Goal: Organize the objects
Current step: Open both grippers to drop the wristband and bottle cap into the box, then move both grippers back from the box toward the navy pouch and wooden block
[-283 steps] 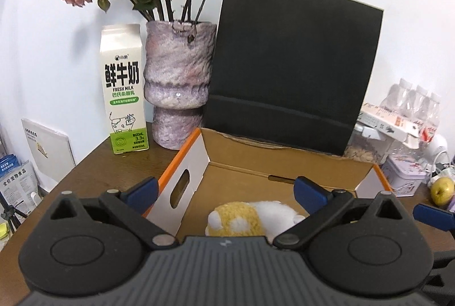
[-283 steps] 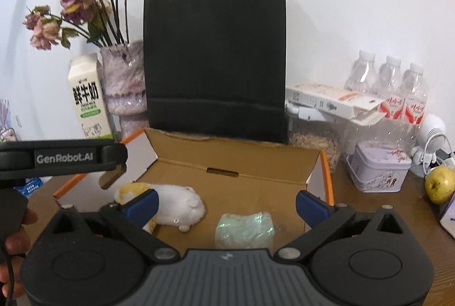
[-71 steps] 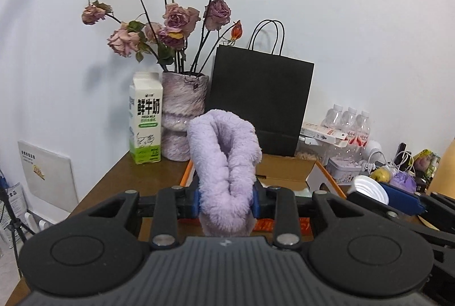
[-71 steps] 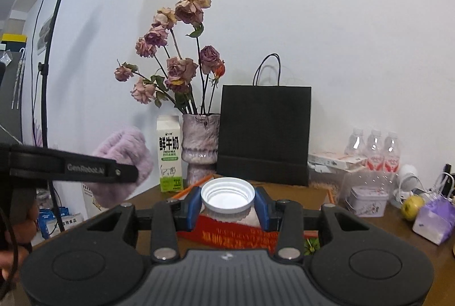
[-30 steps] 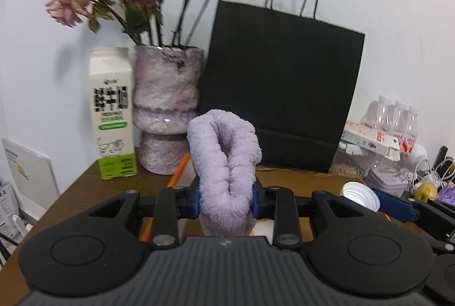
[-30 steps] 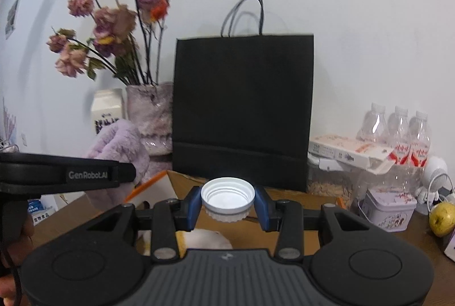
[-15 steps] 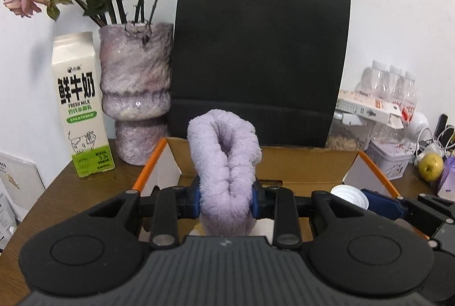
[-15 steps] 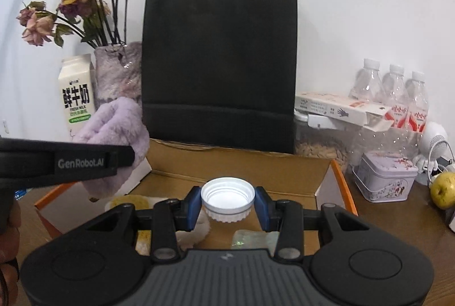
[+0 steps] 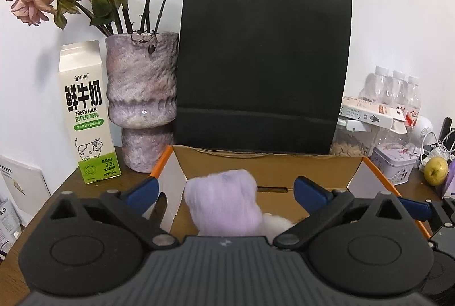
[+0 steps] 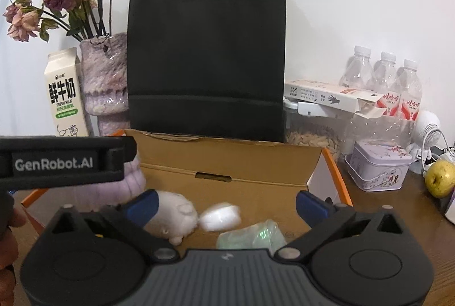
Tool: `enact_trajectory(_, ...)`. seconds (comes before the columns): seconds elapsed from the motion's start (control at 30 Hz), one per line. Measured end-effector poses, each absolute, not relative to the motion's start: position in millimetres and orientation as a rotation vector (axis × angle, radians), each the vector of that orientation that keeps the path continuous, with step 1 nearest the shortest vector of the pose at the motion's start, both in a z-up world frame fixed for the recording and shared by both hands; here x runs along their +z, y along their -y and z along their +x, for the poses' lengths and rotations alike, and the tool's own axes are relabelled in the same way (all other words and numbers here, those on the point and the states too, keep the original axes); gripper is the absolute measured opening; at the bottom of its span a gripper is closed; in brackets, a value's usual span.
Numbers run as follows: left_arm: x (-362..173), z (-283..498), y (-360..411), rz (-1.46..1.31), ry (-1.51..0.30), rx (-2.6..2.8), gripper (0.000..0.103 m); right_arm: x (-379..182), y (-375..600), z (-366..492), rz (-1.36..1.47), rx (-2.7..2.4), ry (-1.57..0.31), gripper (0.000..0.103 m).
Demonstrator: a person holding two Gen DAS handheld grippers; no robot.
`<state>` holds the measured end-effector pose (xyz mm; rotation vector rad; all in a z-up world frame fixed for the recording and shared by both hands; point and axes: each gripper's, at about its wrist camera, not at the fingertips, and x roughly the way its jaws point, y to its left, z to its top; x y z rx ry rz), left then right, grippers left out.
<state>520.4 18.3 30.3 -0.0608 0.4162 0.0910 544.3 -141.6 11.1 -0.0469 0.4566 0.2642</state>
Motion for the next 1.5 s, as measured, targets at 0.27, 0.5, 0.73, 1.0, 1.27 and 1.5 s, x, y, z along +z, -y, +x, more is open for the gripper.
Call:
enact_trajectory(0.27,33.4,518.2,-17.6,-0.059,-0.413,0.102,0.103,15.6,141.3,540.9,-0.055,0.267,-0.446,0.103)
enact_trajectory(0.5,42.2,510.0,-20.1,-0.077,-0.398,0.089,0.103,21.2,139.3,535.6,-0.057,0.285,-0.441,0.103)
enact_trajectory(0.73,48.4,500.6,-14.3,-0.081,-0.388,0.089,0.103,29.9,140.2,529.0,-0.051,0.297,-0.431,0.103)
enact_trajectory(1.0,56.8,485.1,-13.1,-0.071,-0.379,0.107,0.103,40.7,141.9,515.6,-0.046,0.315,-0.429,0.103)
enact_trajectory(1.27,68.0,460.0,-15.6,-0.074,-0.363,0.120,0.103,50.1,149.1,495.0,-0.017,0.390,-0.422,0.103)
enact_trajectory(1.5,76.3,429.6,-14.1,-0.061,-0.337,0.112,0.103,57.2,158.9,473.6,-0.010,0.397,-0.402,0.103)
